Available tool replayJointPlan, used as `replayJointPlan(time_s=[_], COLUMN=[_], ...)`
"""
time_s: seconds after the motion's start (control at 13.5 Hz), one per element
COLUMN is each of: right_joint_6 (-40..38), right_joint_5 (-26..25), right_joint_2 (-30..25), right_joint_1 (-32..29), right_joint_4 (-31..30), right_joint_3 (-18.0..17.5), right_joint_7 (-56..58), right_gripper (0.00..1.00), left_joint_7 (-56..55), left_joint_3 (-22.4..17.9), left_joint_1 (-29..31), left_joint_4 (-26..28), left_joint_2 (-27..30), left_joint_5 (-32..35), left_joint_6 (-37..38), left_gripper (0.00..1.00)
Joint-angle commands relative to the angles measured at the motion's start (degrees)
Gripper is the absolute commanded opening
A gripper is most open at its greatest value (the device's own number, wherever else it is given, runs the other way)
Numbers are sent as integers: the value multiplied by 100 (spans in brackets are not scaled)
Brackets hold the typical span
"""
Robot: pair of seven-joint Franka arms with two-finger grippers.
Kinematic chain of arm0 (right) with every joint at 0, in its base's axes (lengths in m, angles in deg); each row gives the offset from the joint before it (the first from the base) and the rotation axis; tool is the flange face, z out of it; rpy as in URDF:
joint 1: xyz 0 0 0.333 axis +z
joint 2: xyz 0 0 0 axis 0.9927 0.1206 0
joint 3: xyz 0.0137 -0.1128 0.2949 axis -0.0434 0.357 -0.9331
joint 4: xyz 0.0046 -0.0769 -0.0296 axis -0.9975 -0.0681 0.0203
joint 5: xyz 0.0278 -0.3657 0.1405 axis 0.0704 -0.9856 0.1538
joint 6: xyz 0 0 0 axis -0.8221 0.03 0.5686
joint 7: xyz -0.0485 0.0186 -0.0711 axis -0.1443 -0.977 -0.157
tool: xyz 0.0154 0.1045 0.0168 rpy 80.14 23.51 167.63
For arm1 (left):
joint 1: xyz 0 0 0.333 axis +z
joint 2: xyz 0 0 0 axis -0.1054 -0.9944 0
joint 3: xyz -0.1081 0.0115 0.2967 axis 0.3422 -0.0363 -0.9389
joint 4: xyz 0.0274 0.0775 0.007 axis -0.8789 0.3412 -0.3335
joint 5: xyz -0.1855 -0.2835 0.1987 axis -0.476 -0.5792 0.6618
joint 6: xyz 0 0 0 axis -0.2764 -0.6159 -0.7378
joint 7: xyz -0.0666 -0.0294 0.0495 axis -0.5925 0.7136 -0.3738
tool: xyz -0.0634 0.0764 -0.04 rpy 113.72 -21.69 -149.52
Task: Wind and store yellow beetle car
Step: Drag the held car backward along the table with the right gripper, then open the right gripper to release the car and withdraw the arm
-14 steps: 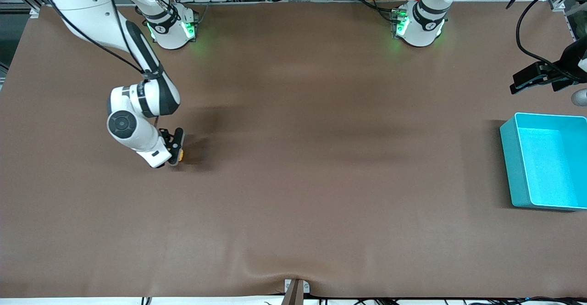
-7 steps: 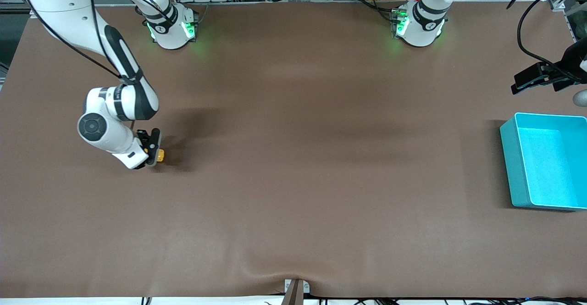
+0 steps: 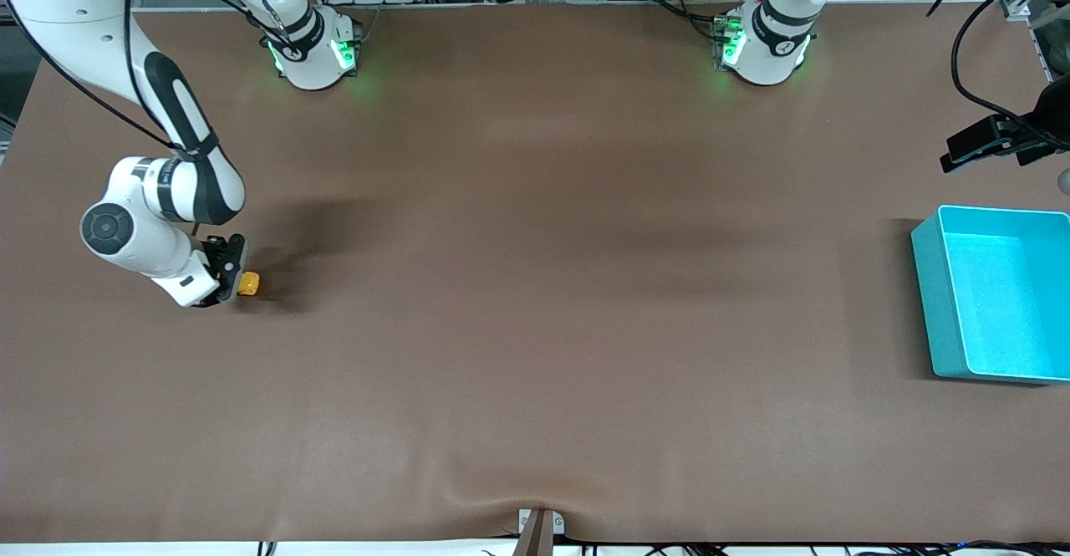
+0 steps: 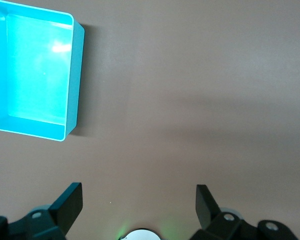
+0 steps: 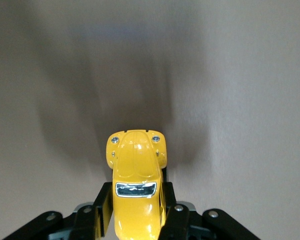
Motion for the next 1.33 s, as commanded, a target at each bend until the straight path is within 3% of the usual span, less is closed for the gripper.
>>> replayJointPlan(time_s=[0.0,0.15,0.22,0.3,0.37,0.74,1.26], right_joint_6=[225,225,216,155,93,-2251,-2894], right_joint_5=[-113,-113,-113,-104,-104,-69,-8], right_joint_2=[405,405,396,387,370,106,-237], right_joint_1=[-319,-451,-512,-565,-627,-1084,-1366], right_joint_4=[42,60,86,138,296,1517,1966], right_joint_3=[-77,-77,-77,-77,-77,-86,-86], right_joint_7=[198,373,479,558,568,953,1078], right_gripper=[26,29,37,78,100,100,100], left_joint_7=[80,53,53,71,80,80,80], left_joint_3=[11,11,20,11,11,20,20], left_joint_1=[50,41,41,50,50,41,50], left_joint_4=[8,-1,-1,-1,8,8,8], left_joint_2=[35,35,35,26,26,17,26], left_joint_5=[-61,-61,-61,-61,-61,-61,-61], left_joint_6=[73,73,73,73,73,73,73], left_gripper=[100,100,100,100,100,100,100])
